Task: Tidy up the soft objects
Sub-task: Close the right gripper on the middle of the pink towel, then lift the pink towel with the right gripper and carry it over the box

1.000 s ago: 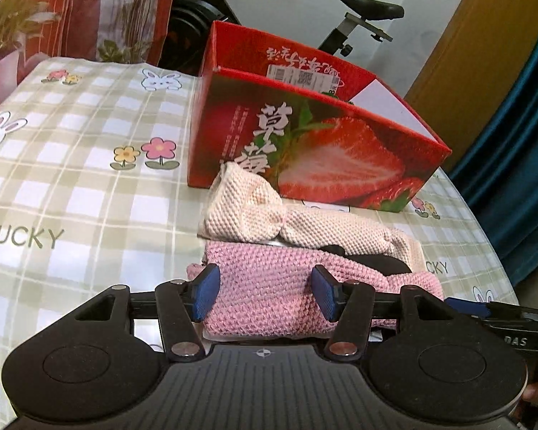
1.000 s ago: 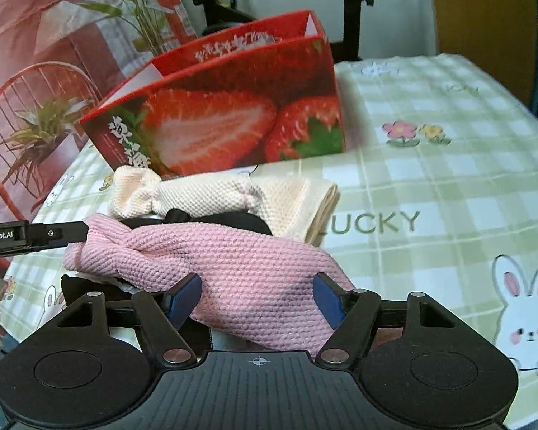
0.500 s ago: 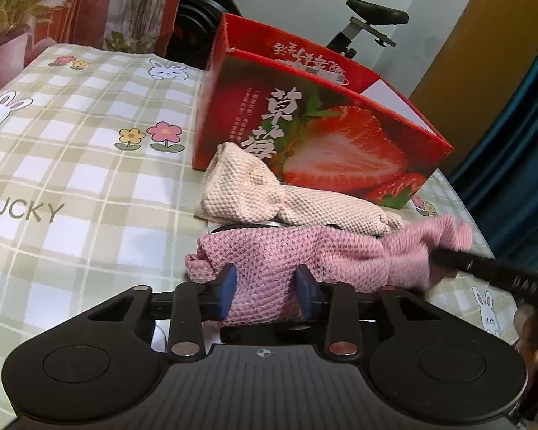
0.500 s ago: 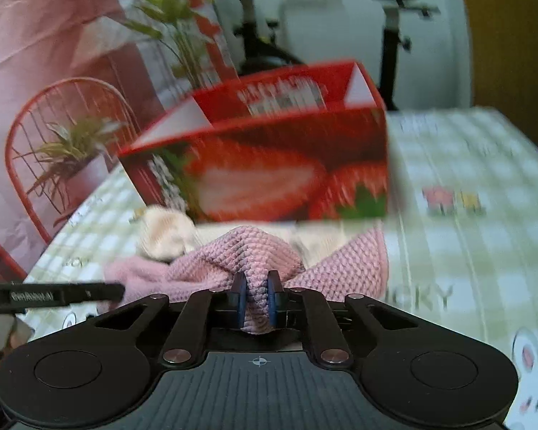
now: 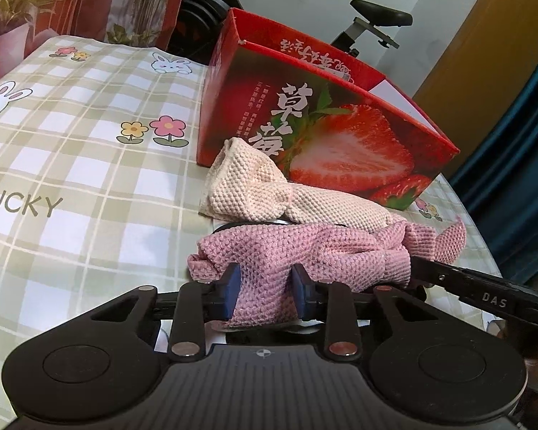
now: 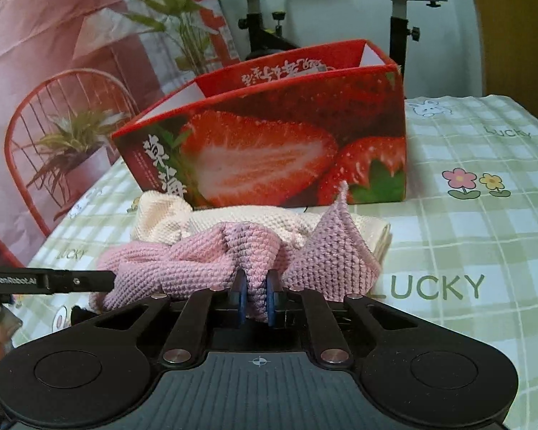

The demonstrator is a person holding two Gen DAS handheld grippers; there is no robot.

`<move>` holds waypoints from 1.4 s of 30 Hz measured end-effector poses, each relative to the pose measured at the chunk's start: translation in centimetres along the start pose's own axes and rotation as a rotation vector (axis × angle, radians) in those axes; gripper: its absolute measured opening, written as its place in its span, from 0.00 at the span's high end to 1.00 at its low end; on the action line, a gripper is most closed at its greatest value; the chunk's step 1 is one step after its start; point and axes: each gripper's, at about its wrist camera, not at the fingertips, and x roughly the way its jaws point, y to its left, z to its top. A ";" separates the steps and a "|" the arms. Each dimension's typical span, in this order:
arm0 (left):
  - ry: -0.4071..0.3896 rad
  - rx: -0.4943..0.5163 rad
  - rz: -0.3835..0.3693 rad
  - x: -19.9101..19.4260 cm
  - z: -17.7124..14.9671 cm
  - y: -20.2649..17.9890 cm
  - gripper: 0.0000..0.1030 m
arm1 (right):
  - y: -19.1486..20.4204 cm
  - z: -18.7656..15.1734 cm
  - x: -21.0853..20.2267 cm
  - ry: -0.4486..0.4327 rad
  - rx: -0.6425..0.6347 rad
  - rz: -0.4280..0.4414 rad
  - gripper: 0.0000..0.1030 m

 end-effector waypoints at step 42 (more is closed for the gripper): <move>-0.224 0.048 0.032 -5.3 1.1 -1.8 0.86 | 1.8 0.3 -4.1 -0.228 -0.058 0.046 0.90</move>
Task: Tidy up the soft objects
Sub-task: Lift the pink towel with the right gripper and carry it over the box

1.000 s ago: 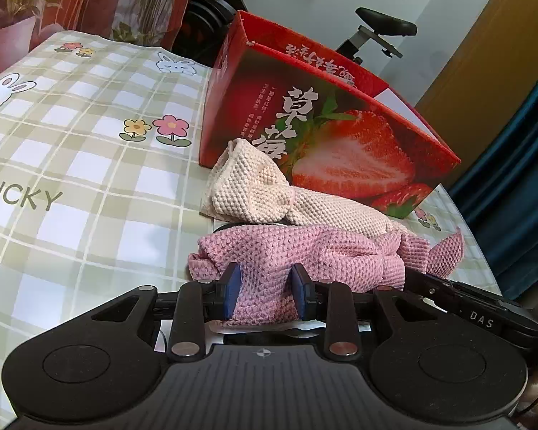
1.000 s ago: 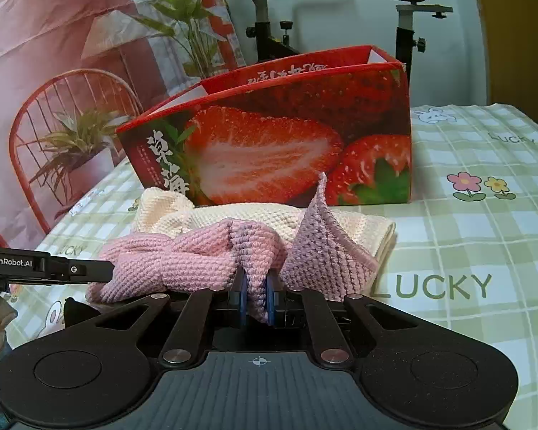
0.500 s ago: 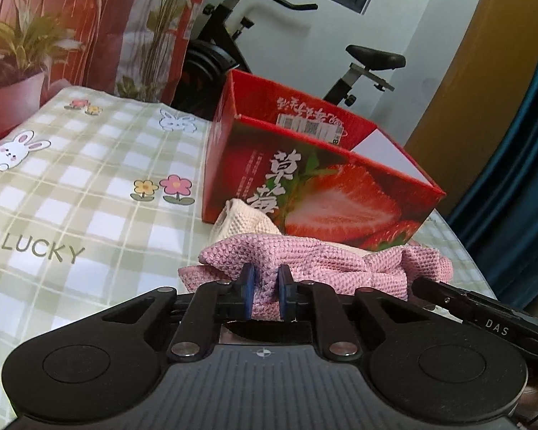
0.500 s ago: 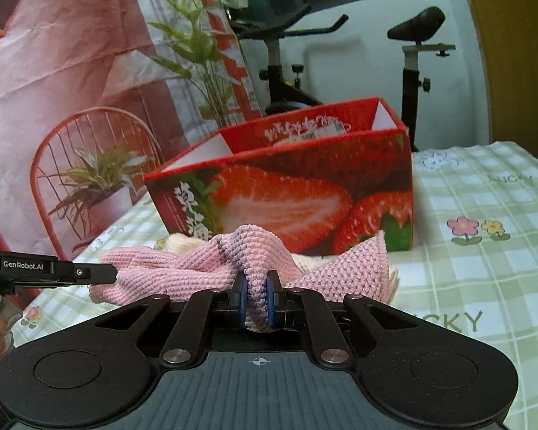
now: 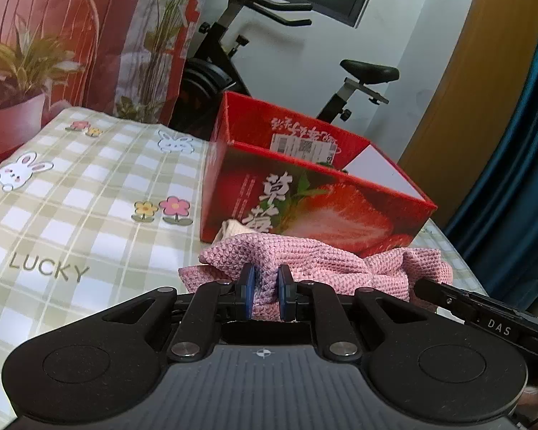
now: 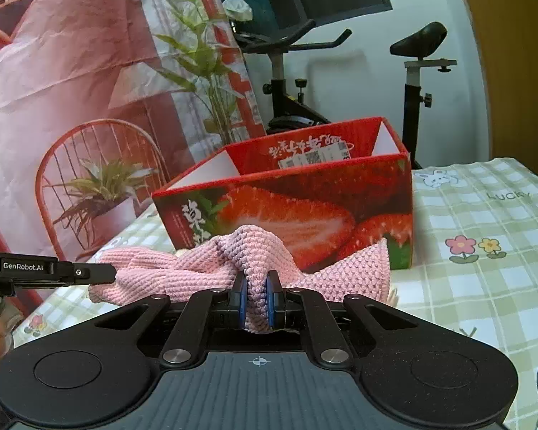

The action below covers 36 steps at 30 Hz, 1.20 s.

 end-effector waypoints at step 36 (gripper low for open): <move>0.067 0.077 -0.004 15.7 16.1 -2.9 0.86 | -4.7 16.4 18.3 0.072 0.073 -0.156 0.90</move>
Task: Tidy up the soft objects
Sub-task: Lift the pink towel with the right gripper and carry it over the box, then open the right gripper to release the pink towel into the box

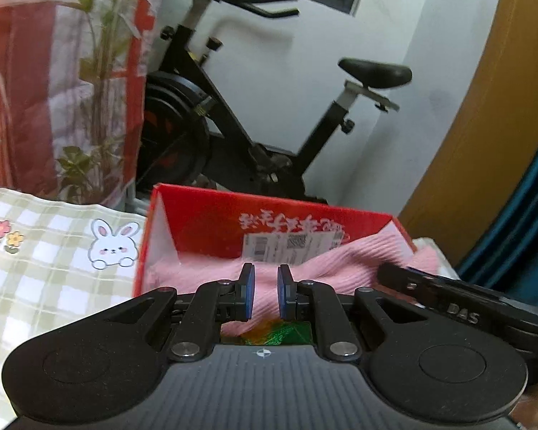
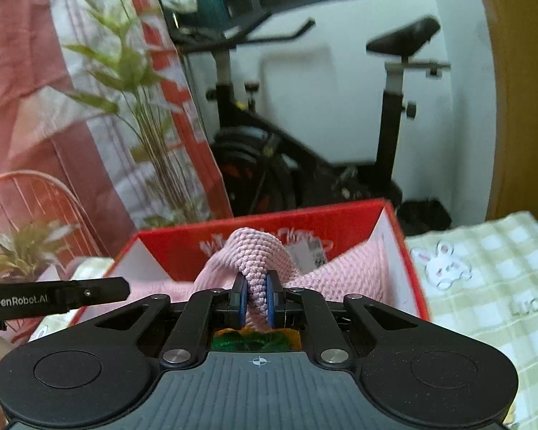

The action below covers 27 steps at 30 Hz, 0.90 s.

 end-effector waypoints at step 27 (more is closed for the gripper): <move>0.004 0.102 -0.042 -8.3 -3.3 0.3 0.68 | 2.2 -3.3 -8.8 -0.044 -0.135 0.016 0.73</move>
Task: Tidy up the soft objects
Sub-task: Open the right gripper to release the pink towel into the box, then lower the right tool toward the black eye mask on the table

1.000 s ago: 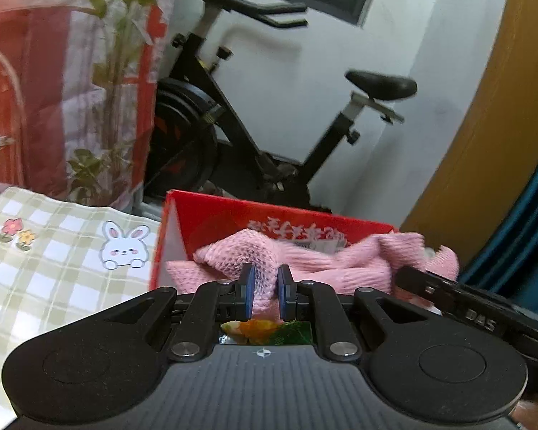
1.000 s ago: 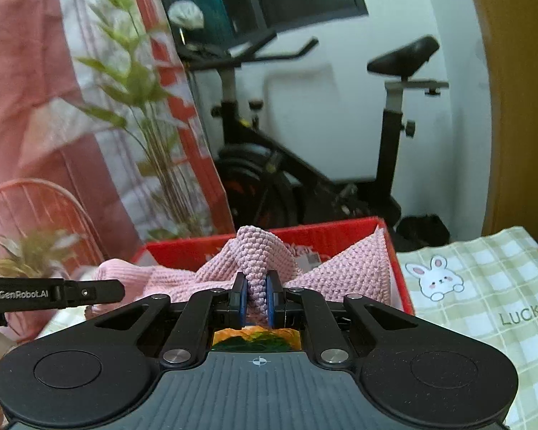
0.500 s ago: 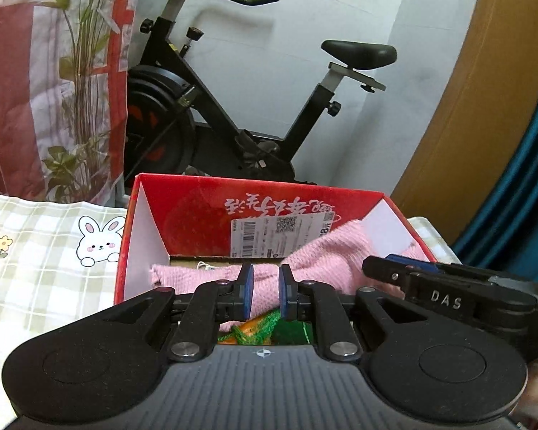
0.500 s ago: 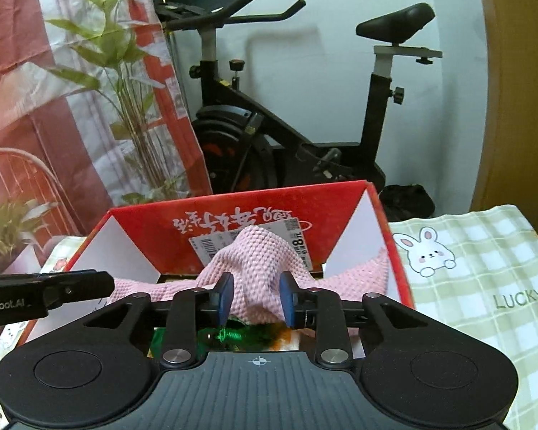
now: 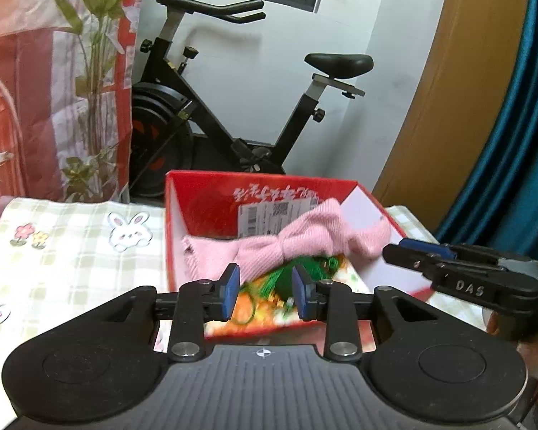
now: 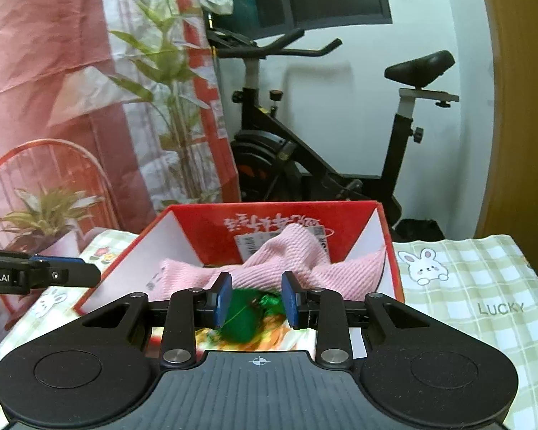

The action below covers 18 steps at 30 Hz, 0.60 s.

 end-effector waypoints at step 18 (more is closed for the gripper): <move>0.150 -0.060 -0.028 -2.1 -9.4 2.1 0.66 | -1.2 -10.7 -6.0 0.078 0.043 0.025 0.69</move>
